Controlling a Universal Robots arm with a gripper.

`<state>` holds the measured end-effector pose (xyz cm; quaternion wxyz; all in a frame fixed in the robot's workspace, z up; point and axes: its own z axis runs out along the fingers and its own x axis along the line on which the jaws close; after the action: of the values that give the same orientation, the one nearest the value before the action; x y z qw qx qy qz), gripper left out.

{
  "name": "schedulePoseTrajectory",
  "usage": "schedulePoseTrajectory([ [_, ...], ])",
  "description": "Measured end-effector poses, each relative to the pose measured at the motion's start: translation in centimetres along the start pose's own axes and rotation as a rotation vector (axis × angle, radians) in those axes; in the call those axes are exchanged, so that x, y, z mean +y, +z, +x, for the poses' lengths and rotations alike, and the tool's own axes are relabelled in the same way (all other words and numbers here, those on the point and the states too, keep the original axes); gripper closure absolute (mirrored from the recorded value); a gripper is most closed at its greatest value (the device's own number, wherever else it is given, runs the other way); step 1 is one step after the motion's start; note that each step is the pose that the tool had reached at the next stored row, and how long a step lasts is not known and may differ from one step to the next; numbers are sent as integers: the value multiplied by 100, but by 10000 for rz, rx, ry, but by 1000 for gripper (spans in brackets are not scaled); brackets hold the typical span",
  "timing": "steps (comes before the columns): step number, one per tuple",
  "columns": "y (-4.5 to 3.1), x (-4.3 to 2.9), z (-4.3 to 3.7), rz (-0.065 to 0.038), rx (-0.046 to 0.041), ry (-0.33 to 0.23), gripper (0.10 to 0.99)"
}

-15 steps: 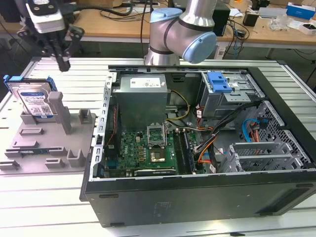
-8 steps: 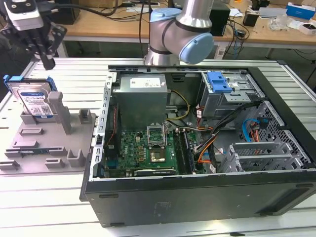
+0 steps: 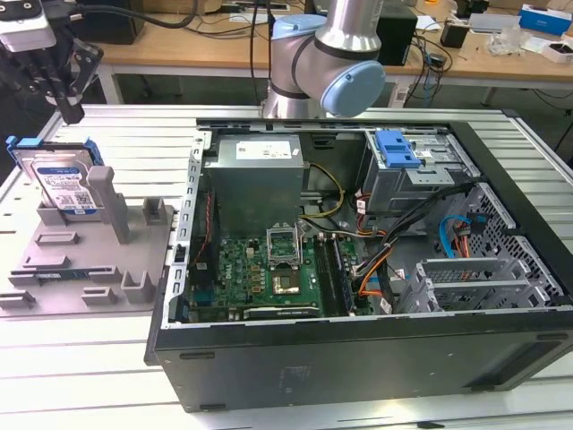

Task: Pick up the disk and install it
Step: 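Reach for the disk, then pick up the disk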

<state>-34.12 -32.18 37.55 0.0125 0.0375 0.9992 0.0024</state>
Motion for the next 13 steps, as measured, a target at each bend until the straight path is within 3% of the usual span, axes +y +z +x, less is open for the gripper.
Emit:
schedulePoseTrajectory([
  [13,-1,-2,25,61,-4,-2,980],
])
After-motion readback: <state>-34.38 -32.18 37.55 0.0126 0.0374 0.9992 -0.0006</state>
